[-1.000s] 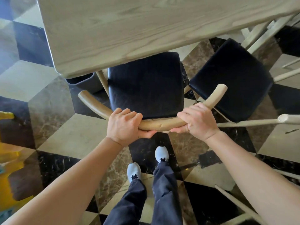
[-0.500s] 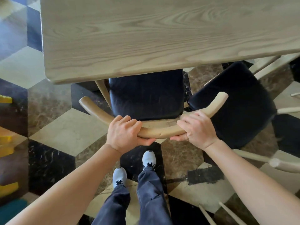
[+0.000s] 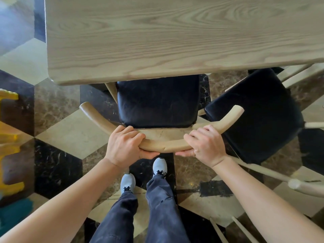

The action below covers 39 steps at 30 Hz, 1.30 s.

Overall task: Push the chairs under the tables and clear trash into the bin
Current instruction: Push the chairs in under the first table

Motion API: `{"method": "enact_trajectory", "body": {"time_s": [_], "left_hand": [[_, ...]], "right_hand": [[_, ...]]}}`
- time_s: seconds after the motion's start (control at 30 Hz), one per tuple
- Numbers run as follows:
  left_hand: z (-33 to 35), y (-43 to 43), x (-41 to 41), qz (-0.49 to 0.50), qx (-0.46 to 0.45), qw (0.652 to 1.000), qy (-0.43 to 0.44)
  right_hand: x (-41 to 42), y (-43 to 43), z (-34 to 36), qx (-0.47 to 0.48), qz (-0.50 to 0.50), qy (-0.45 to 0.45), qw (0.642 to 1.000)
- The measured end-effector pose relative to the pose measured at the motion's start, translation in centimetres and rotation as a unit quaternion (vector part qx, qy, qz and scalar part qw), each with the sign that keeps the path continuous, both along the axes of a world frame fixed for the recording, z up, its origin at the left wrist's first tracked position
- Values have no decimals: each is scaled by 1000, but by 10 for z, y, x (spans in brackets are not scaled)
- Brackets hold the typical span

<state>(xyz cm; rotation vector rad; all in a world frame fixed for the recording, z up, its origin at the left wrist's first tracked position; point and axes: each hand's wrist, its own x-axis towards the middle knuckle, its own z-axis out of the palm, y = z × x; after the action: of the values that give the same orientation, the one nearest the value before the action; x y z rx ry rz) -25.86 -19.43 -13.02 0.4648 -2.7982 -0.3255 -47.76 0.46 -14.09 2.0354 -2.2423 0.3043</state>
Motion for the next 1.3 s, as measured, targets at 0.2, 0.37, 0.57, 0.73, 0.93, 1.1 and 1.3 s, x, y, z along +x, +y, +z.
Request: {"method": "enact_trajectory", "body": {"time_s": [0.2,0.37,0.57,0.73,0.93,1.1,1.3], "left_hand": [[0,3,-11,46,10,999,-1],[-2,1,-14,32,-3,999,8],[-2,-1,-13,31,-3,999,13],[1,2,-8,46,14,999,-7],[6,4,-4,59,42,997,-18],[4,0,-9,28,11,999,-33],[5,-2,-9,5,-8,997,-79]], "right_hand": [[-25,-16,5,1,34,5,999],[-29,-16,6,10,42,5,999],[-27,-18,8,13,28,-2,1000],[-24,-17,11,30,35,0,999],[-19,-17,9,22,29,-14,999],[-21,-17,4,9,32,-26,999],[-19,-20,8,31,26,-33,999]]}}
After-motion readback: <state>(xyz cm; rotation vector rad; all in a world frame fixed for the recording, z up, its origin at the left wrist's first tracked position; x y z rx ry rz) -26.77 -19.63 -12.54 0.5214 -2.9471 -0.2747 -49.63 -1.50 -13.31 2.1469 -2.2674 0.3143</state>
